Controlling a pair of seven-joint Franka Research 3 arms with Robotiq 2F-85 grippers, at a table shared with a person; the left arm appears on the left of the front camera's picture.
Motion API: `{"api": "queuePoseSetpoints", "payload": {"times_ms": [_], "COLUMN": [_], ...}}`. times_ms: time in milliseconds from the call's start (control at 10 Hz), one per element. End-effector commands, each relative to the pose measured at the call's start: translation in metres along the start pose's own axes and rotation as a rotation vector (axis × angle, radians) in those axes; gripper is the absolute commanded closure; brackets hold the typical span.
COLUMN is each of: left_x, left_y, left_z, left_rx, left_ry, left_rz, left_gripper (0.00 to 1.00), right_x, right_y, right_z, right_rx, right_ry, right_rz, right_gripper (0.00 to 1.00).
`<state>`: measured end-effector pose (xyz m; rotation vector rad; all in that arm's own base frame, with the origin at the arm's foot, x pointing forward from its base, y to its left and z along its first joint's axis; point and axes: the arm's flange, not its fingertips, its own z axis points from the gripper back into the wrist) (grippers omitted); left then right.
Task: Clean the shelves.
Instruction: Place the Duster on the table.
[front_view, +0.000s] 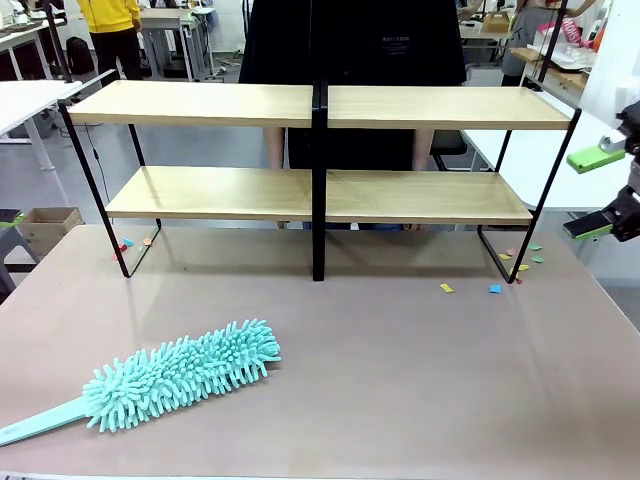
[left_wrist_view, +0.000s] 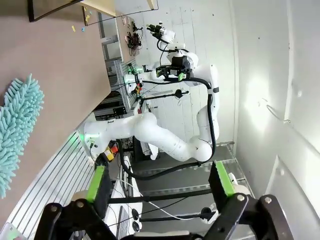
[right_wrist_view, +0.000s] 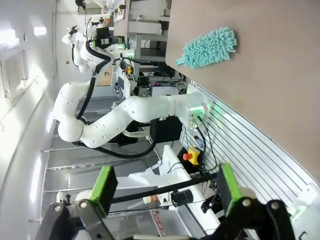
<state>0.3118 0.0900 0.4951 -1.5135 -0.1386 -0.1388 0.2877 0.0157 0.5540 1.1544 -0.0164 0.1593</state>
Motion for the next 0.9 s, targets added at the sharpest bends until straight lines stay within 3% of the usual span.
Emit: {"api": "queuePoseSetpoints", "payload": {"times_ms": [0, 800], "left_x": [-0.0024, -0.0024], "left_y": [-0.0009, -0.0009], "left_z": [0.002, 0.002], "left_rx": [0.009, 0.009], "left_ry": [0.017, 0.017], "left_rz": [-0.008, -0.008], "left_gripper": [0.0, 0.0], "right_x": [0.0029, 0.0029], "right_y": [0.0019, 0.0019], "right_z": [0.0026, 0.0026], "right_rx": [0.023, 0.023], "right_ry": [0.001, 0.001], "right_rz": [0.021, 0.021], "right_gripper": [0.0, 0.0]}}
